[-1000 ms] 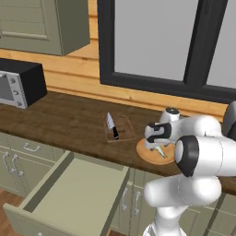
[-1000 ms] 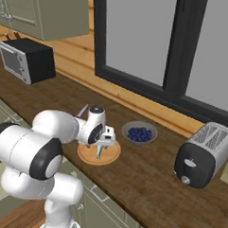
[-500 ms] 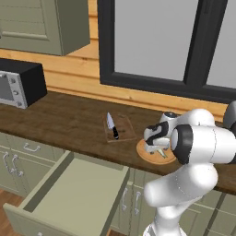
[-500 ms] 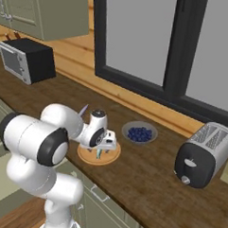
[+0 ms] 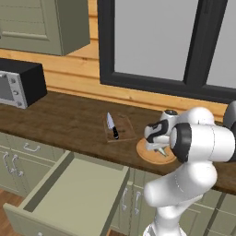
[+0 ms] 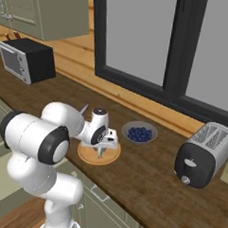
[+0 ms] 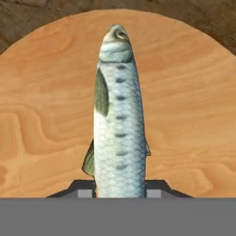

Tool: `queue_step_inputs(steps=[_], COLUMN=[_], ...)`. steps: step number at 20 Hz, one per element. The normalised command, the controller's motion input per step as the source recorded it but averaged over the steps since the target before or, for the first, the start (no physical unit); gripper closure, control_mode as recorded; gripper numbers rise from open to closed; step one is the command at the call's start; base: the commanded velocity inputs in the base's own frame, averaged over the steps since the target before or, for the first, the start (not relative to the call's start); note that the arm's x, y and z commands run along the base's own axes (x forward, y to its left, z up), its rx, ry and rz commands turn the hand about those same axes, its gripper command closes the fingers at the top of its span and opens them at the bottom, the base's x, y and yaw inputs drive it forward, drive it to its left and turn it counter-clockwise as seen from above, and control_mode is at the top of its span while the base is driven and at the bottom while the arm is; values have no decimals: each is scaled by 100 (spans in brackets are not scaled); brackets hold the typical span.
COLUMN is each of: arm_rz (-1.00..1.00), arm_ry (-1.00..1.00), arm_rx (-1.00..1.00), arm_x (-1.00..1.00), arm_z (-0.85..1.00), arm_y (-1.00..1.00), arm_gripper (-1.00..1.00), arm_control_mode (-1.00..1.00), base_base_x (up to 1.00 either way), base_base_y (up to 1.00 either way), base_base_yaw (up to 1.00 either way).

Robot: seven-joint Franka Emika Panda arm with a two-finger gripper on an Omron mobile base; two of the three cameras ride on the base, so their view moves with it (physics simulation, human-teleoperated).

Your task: Pick up the knife from the drawer and place it on the cutting board. Then place the meat from the plate to the cutting board.

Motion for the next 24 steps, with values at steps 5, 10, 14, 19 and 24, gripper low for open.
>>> queue_step_inputs(steps=[5, 10, 14, 19, 24], arm_rz=[-11, -5, -11, -10, -1], arm_ry=[1, -5, -10, -1, 2], arm_rx=[-1, 2, 10, 1, 0], arm_x=[58, 85, 100, 70, 52], arm_z=[60, 72, 14, -6, -26], arm_y=[20, 56, 63, 46, 28], arm_gripper=[100, 100, 100, 100, 100], arm_control_mode=[-100, -100, -100, -100, -100], base_base_x=[0, 0, 0, 0, 0], base_base_y=[0, 0, 0, 0, 0], base_base_yaw=[0, 0, 0, 0, 0])
